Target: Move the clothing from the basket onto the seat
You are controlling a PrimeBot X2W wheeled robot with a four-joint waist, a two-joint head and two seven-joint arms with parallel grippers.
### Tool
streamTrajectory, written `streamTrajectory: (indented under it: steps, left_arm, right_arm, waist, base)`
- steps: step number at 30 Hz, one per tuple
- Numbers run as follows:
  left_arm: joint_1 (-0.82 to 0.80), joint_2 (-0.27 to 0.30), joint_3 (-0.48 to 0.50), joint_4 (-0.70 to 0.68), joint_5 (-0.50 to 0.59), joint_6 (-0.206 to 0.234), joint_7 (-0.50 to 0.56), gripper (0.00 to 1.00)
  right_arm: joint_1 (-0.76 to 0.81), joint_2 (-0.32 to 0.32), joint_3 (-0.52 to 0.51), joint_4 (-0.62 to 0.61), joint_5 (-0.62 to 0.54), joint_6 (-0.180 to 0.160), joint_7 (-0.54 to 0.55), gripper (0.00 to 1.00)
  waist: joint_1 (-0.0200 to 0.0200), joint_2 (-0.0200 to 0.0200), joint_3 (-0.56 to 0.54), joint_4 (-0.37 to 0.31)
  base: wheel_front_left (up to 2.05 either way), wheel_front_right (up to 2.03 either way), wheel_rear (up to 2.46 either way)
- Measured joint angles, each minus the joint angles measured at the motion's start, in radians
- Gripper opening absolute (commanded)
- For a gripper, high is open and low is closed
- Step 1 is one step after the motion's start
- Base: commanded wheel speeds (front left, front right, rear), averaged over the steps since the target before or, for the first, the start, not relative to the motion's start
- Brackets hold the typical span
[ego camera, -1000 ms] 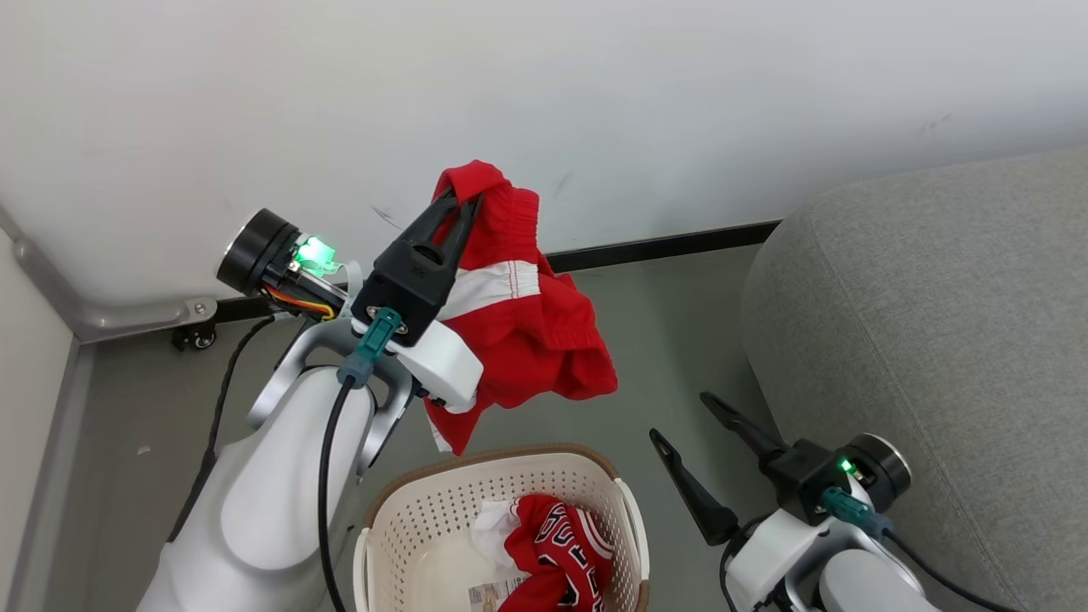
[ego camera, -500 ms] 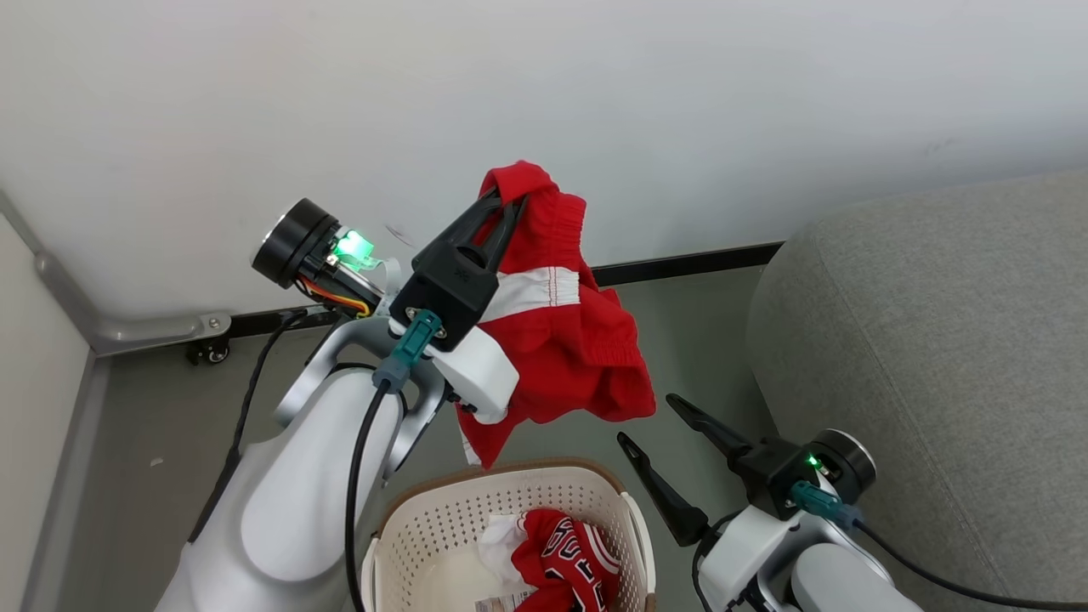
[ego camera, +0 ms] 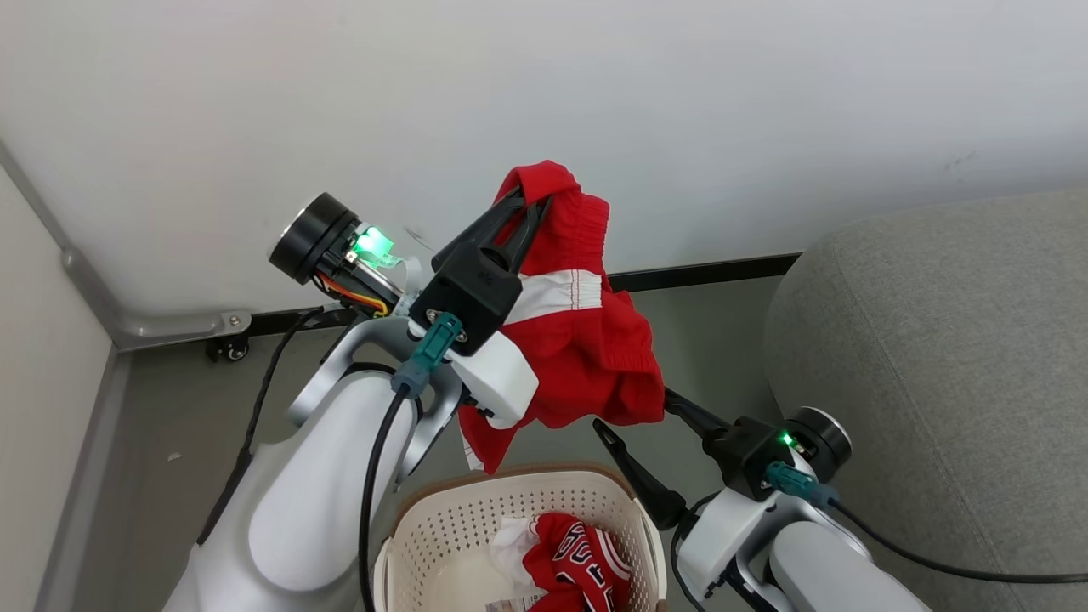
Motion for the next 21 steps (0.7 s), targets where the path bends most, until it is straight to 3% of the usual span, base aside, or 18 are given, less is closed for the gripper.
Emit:
streamTrajectory:
  steps: [11,14,16,17,21]
  left_arm:
    - [0.014,-0.016,-0.03,-0.03,-0.018,-0.01,0.018,0.0]
    - [0.023,-0.02,-0.035,-0.032,-0.021,-0.01,0.026,0.0]
    - [0.027,-0.019,-0.035,-0.034,-0.028,-0.012,0.026,0.0]
    - [0.031,-0.018,-0.033,-0.035,-0.029,-0.012,0.026,0.0]
    - [0.061,-0.009,-0.022,-0.035,-0.041,-0.011,0.034,0.0]
  right_arm:
    - [-0.064,0.016,0.057,0.054,0.0,0.0,-0.003,1.0]
    - [-0.076,0.017,0.064,0.067,0.0,0.0,-0.009,0.48]
    - [-0.08,0.019,0.069,0.074,0.0,0.0,-0.009,0.27]
    - [-0.08,0.019,0.069,0.077,0.0,0.0,-0.01,0.0]
    - [-0.084,0.019,0.061,0.091,0.0,0.0,-0.01,0.0]
  waist:
    - [0.0,0.0,-0.004,0.018]
    - [0.0,0.0,-0.005,0.021]
    - [0.0,0.0,-0.005,0.023]
    - [0.0,0.0,-0.005,0.023]
    - [0.0,0.0,-0.004,0.021]
  base:
    - [0.0,0.0,0.0]
    - [0.0,0.0,0.0]
    - [0.0,0.0,0.0]
    - [0.0,0.0,0.0]
    - [0.0,0.0,0.0]
